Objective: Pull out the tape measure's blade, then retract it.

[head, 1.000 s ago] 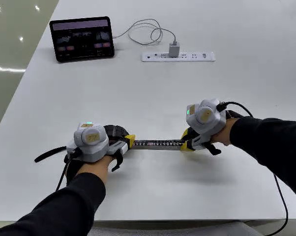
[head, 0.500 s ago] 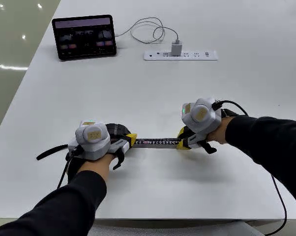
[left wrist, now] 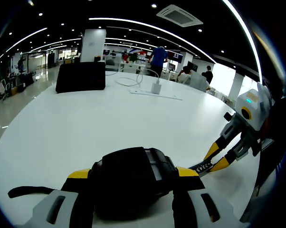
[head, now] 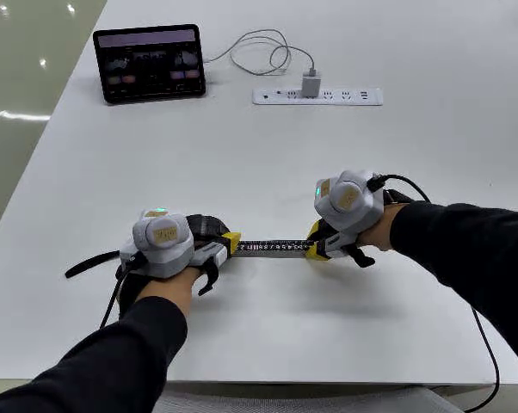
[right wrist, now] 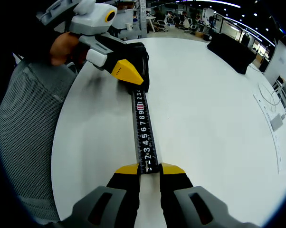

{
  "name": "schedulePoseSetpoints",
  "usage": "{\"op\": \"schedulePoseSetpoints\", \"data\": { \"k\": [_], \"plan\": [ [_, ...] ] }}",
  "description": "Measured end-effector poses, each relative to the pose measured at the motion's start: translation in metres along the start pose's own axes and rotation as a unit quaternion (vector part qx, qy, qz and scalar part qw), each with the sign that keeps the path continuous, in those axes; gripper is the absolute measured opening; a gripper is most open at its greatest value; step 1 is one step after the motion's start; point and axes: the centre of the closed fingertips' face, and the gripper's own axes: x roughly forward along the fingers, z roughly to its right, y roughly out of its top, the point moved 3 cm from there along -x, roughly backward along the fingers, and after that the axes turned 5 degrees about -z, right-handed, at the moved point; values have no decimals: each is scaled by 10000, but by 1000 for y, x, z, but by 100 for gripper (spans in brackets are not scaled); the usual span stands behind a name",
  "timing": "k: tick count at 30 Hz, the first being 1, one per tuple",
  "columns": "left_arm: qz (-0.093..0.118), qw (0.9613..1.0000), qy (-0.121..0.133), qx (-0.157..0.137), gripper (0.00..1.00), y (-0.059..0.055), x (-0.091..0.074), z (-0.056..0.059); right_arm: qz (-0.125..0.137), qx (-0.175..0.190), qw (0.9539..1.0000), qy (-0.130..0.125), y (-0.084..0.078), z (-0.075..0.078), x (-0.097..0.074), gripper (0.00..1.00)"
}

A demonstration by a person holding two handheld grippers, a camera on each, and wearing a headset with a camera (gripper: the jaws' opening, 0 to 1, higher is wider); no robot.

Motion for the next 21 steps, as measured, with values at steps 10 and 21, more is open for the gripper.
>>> {"op": "schedulePoseSetpoints", "data": {
  "k": [10, 21],
  "plan": [
    [-9, 10000, -48, -63, 63, 1, -1, -1, 40, -26, 10000, -37, 5, 1, 1, 11],
    [4, 9998, -141, -108, 62, 1, -3, -1, 233, 88, 9997, 73, 9, -1, 2, 11]
  ]
}}
